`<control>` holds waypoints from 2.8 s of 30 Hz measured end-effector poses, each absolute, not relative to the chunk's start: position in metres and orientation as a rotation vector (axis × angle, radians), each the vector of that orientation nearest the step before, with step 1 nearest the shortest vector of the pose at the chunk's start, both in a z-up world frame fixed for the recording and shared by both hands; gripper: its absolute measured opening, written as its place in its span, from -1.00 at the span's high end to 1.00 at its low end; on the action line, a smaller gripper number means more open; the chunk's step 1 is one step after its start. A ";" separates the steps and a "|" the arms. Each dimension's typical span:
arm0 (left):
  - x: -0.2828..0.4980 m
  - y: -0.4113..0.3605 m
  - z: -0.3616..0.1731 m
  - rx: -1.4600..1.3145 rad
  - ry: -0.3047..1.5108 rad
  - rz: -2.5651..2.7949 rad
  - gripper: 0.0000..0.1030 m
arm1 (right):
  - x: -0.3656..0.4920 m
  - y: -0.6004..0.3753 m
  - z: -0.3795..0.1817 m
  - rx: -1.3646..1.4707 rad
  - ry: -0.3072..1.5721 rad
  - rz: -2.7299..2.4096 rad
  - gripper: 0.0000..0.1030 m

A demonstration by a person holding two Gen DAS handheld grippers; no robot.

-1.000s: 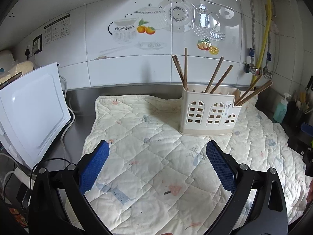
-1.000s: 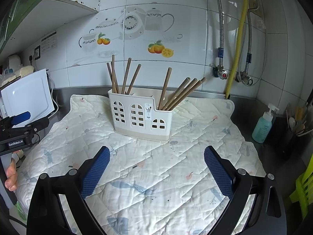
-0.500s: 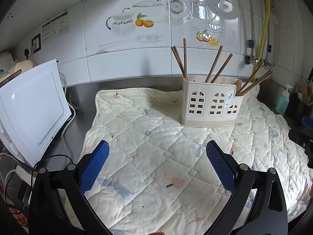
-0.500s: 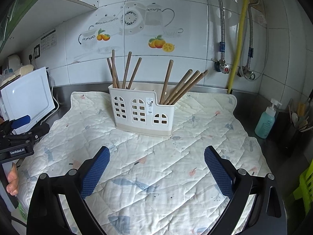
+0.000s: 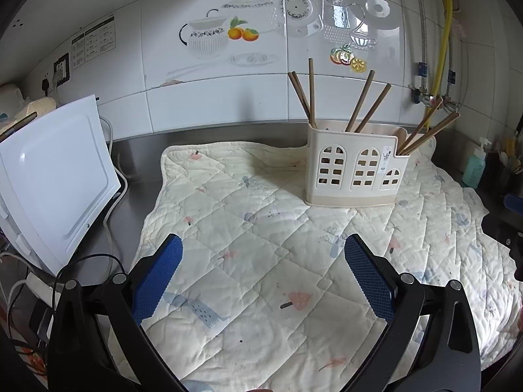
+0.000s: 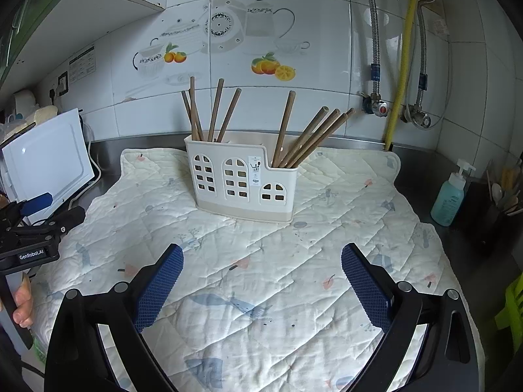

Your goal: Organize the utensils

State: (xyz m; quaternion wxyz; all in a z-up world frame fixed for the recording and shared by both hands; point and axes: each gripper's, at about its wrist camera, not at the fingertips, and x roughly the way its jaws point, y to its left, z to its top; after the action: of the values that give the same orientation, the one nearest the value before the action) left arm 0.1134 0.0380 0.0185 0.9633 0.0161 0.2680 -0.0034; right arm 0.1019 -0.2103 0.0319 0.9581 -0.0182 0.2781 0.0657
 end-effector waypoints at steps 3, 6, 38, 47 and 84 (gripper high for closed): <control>0.113 0.037 0.018 0.035 0.545 -0.007 -0.91 | 0.102 -0.211 0.031 -0.036 0.566 0.137 -0.83; 0.112 0.037 0.017 0.035 0.545 -0.007 -0.91 | 0.101 -0.210 0.031 -0.034 0.567 0.139 -0.83; 0.113 0.032 0.014 0.047 0.554 -0.003 -0.91 | 0.102 -0.209 0.029 -0.019 0.573 0.147 -0.83; 0.113 0.031 0.013 0.052 0.557 -0.004 -0.91 | 0.102 -0.207 0.028 -0.013 0.575 0.150 -0.83; 0.113 0.030 0.014 0.061 0.541 -0.002 -0.90 | 0.102 -0.209 0.031 -0.010 0.570 0.152 -0.83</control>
State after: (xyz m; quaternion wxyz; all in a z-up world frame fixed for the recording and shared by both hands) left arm 0.1130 0.0304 0.0145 0.9632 0.0300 0.2670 -0.0008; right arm 0.1018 -0.2091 0.0310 0.9567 -0.0051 0.2810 0.0750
